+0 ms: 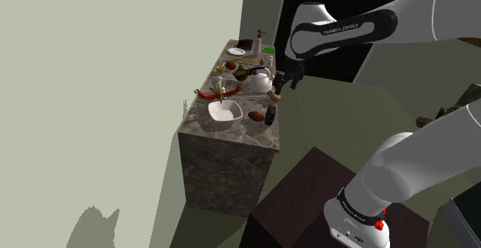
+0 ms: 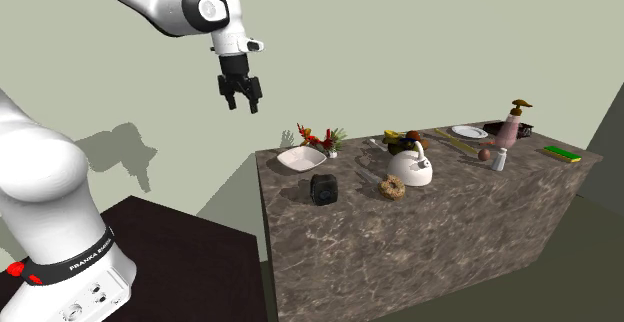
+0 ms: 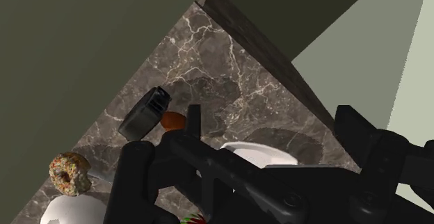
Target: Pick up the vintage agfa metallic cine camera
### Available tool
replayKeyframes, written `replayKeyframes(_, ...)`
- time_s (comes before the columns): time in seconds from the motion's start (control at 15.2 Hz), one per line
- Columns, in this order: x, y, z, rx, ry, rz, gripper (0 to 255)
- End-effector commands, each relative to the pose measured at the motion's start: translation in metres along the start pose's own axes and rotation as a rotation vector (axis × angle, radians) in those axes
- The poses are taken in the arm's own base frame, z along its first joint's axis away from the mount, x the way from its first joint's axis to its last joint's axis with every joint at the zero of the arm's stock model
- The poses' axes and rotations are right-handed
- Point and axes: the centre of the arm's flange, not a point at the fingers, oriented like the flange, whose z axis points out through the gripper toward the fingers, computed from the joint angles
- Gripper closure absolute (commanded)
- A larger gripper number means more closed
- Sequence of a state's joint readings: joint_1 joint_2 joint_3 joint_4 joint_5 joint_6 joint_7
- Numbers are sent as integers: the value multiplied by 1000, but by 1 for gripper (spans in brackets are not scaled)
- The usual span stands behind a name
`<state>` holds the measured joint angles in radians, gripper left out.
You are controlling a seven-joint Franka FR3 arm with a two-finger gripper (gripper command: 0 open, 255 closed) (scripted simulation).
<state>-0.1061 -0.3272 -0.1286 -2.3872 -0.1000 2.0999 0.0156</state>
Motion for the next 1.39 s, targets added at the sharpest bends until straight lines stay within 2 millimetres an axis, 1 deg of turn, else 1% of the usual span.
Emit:
replayKeyframes(0.0,13,7,20,-4,-4,24,0)
replayKeyframes(0.66,76,52,127,-19,-27,139,0)
replayKeyframes(1.32,132,107,235,-35,-50,254,0)
